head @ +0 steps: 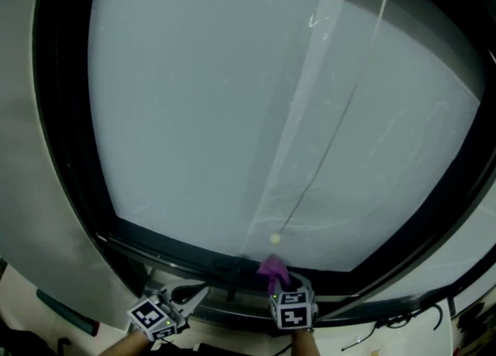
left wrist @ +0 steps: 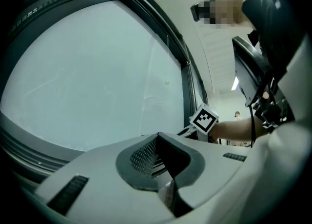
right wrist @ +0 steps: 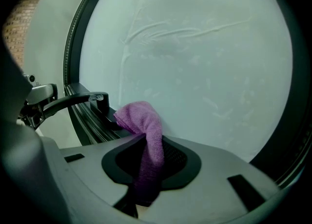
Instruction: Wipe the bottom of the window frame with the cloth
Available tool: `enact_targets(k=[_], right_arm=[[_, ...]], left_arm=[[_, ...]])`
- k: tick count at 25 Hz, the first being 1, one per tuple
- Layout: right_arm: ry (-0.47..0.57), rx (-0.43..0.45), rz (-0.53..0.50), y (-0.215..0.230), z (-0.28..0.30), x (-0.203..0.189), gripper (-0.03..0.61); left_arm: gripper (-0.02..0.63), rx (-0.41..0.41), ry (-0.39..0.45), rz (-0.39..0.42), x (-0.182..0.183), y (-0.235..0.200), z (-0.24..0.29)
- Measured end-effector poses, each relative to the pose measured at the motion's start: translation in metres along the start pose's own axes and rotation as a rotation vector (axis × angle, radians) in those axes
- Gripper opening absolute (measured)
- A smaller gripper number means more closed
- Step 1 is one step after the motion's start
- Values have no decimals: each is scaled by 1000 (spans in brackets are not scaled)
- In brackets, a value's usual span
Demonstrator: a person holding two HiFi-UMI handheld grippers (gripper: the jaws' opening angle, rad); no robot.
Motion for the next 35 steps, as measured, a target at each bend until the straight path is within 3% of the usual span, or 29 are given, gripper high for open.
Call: enact_targets(k=[5,13,19,26,35], right_arm=[[10,-1,5,6,-1,-2,86],[-48,-98,75,30,-3,-18,86],[-88,-170,66,44,-8,-25,86],[-118,-220,77,63,-10,-35,86],[-128,-234,116,86,-11,-48,86]], left_arm=[[4,-37,7,20,5,4,19],[5,-155,11,18,16,-5,42],[5,-253,-12,23,17,-5,58],[5,-301,-20,9,9,-1,72],[5,-305,-15,-36,7,-1,70]])
Point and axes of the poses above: the fingertips, and each gripper's own axes: z forward along the fingers, y to its right, x out of its top, the point moved 8 cm from there along -z, backward along the fingers, and after that the axes turned 9 degrees about -x, right-handed, at the moved point
